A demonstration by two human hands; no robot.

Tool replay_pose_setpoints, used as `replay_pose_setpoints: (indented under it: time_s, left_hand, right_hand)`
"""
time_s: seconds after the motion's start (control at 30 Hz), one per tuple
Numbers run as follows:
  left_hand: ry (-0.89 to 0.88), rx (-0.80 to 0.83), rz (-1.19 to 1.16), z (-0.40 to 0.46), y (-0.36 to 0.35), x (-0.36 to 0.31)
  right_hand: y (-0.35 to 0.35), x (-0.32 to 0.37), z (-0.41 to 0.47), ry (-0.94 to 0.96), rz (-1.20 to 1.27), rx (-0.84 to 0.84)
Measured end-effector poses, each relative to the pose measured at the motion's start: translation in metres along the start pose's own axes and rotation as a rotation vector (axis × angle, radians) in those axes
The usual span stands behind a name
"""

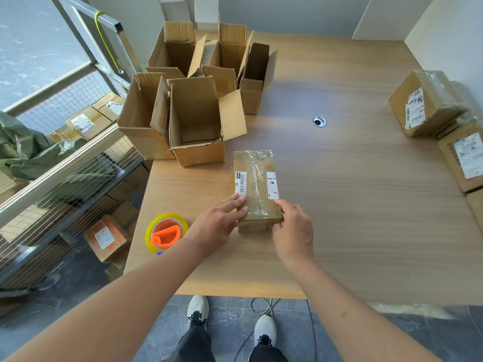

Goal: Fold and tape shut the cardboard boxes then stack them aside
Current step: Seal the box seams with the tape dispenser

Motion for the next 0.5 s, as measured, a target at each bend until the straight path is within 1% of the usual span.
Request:
replay_pose_setpoints:
  time_s: [0.07, 0.17, 0.27, 0.33, 0.37, 0.5]
  left_hand:
    - [0.008, 0.042, 0.013, 0.001, 0.003, -0.002]
    - [0.0, 0.144, 0.042, 0.006, 0.011, -0.001]
    - [0.041, 0.185, 0.0, 0.011, 0.02, -0.004]
    - [0.067, 0.195, -0.029, 0.011, 0.022, -0.005]
    - [0.073, 0.203, -0.037, 0.01, 0.023, -0.006]
    - [0.108, 0.221, -0.042, 0.009, 0.023, -0.003]
  right_hand:
    - [0.002, 0.0, 0.002, -0.004, 0.001, 0.05]
    - [0.005, 0.004, 0.002, 0.04, -0.09, 0.142]
    - [0.0, 0.017, 0.001, 0.108, -0.198, 0.192]
    - [-0.007, 0.027, 0.001, 0.106, -0.228, 0.24]
    - [-0.01, 0.031, 0.001, 0.093, -0.244, 0.232]
    - [-0.02, 0.042, 0.001, 0.057, -0.334, 0.111]
Point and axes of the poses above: each hand's wrist, its own z-axis towards the middle knuckle, its own y-axis out of the back of the hand, x = y × z, the point moved 3 cm from there along z, towards the middle knuckle, and after that the axes turned 8 degrees about -z, right-handed, at the moved point
